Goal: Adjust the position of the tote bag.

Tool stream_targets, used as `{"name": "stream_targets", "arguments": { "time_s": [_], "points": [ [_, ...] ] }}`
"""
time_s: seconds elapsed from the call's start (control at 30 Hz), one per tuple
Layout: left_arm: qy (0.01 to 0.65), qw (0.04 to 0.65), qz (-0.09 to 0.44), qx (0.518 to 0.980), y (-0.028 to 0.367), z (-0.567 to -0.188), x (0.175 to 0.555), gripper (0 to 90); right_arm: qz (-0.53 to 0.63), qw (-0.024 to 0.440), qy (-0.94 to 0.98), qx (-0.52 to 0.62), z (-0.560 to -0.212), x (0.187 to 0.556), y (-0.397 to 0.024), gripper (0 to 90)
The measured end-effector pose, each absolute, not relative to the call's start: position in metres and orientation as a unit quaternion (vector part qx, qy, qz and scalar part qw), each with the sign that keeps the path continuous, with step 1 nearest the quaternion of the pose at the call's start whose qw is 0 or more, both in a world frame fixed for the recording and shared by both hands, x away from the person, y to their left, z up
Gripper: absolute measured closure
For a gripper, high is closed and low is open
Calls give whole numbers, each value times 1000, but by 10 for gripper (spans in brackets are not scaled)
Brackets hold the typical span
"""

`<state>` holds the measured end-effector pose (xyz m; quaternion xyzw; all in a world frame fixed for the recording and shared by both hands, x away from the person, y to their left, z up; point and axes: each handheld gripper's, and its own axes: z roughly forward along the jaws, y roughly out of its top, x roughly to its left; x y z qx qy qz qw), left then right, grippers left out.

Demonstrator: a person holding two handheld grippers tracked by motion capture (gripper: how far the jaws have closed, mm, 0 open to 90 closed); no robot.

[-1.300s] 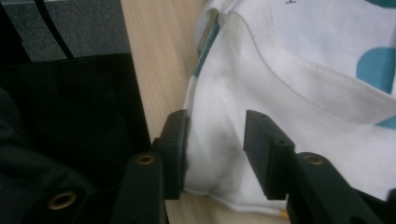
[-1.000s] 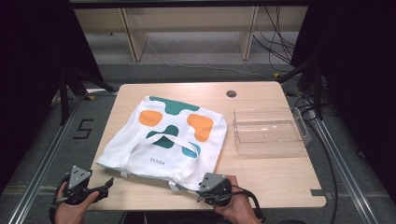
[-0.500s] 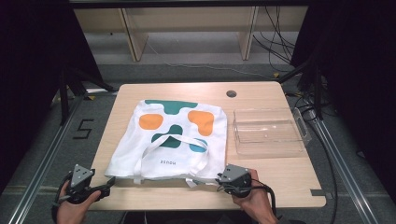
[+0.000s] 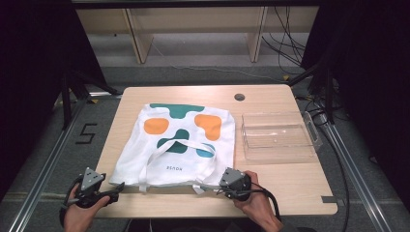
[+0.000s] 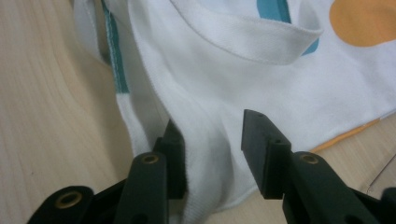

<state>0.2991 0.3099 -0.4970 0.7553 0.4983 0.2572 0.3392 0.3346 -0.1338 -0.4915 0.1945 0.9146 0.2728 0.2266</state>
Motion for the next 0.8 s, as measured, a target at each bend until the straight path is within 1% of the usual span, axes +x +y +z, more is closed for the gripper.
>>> {"name": "stream_targets", "arguments": {
  "time_s": [0.07, 0.13, 0.17, 0.2, 0.23, 0.27, 0.37, 0.43, 0.47, 0.5, 0.57, 0.6, 0.63, 0.67, 0.7, 0.73, 0.77, 0.8],
  "points": [
    [489, 336, 248, 766, 311, -498, 299, 218, 282, 227, 913, 188, -489, 337, -135, 689],
    [491, 345, 243, 762, 308, -498, 296, 222, 289, 224, 909, 201, -487, 336, -138, 729],
    [489, 338, 246, 766, 309, -498, 294, 244, 296, 217, 907, 209, -487, 336, -138, 744],
    [480, 320, 245, 779, 311, -496, 292, 244, 296, 217, 907, 209, -487, 336, -138, 744],
    [494, 330, 248, 766, 309, -499, 292, 243, 295, 215, 906, 212, -487, 335, -138, 750],
    [484, 311, 245, 781, 313, -498, 293, 241, 288, 221, 908, 211, -486, 336, -138, 753],
    [502, 315, 256, 764, 316, -498, 302, 237, 296, 219, 910, 188, -486, 338, -138, 760],
    [495, 294, 252, 778, 320, -498, 308, 242, 299, 231, 903, 205, -485, 336, -140, 766],
    [498, 296, 252, 775, 320, -500, 311, 237, 307, 220, 901, 212, -483, 335, -139, 771],
    [496, 300, 248, 776, 322, -499, 315, 224, 311, 224, 899, 212, -482, 335, -140, 774],
    [496, 309, 247, 773, 322, -498, 316, 240, 310, 224, 899, 212, -482, 336, -140, 773],
    [504, 330, 249, 758, 319, -499, 319, 240, 310, 224, 899, 212, -482, 336, -140, 773],
    [495, 328, 249, 766, 319, -498, 321, 247, 308, 223, 900, 213, -483, 336, -140, 767],
    [499, 336, 246, 760, 316, -500, 325, 253, 309, 221, 901, 209, -484, 337, -139, 752],
    [487, 322, 245, 774, 316, -498, 328, 289, 303, 215, 902, 219, -486, 336, -138, 714],
    [484, 330, 243, 773, 314, -499, 333, 289, 303, 215, 902, 219, -486, 336, -138, 714],
    [475, 331, 243, 778, 313, -499, 337, 331, 299, 212, 906, 213, -488, 337, -137, 695],
    [467, 337, 244, 780, 311, -499, 340, 416, 293, 212, 908, 211, -490, 337, -137, 687]
  ]
}}
